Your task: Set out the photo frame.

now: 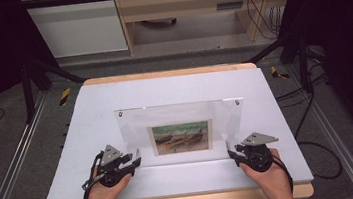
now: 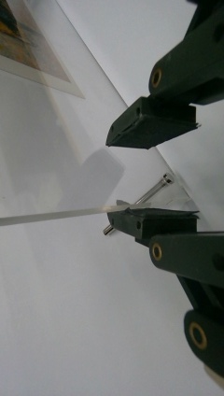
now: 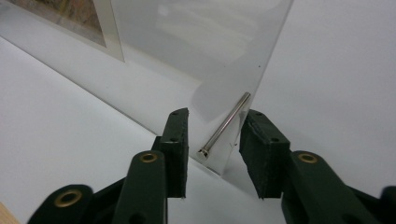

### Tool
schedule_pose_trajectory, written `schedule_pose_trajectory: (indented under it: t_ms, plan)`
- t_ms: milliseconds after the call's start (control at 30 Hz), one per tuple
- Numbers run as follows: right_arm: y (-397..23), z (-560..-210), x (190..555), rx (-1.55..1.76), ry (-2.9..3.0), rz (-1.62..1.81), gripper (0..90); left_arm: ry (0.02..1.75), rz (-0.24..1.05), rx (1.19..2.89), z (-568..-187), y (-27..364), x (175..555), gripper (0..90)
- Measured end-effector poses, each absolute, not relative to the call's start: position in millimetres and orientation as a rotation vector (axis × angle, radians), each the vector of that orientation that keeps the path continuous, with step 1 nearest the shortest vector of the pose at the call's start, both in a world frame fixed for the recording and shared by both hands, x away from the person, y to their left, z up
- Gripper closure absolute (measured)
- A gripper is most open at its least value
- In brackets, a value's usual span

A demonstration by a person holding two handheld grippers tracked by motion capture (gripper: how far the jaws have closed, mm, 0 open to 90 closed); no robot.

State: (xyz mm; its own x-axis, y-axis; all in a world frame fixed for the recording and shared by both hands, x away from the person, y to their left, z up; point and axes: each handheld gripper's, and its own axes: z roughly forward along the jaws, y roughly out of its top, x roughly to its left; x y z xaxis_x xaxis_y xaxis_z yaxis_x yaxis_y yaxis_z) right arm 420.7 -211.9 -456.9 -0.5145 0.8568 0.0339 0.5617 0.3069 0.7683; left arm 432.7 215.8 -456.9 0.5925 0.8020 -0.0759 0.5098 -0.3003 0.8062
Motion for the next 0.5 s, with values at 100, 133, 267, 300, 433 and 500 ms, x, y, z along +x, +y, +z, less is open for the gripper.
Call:
schedule_pose_trajectory:
  t_ms: [100,133,267,300,433,500]
  plan:
    - [-210.2,-457.0,421.4,1.255,2.185,1.069,48.6,1.022,0.436,1.968,-457.4,212.4,432.7,48.5]
    - [-210.0,-456.8,421.6,1.247,2.177,1.07,42.8,1.011,0.439,1.963,-457.3,210.7,432.7,44.9]
    - [-208.9,-454.2,423.0,1.236,2.129,1.104,23.2,0.996,0.439,1.942,-456.5,207.3,432.8,27.3]
    - [-208.8,-453.3,422.9,1.218,2.115,1.111,19.7,0.99,0.44,1.94,-456.1,207.3,432.8,23.5]
    - [-208.6,-448.5,421.0,1.177,2.076,1.134,13.9,0.981,0.457,1.915,-452.4,208.3,431.6,16.3]
    - [-209.1,-446.5,418.9,1.146,2.056,1.133,11.7,0.981,0.45,1.908,-451.3,210.1,430.8,12.6]
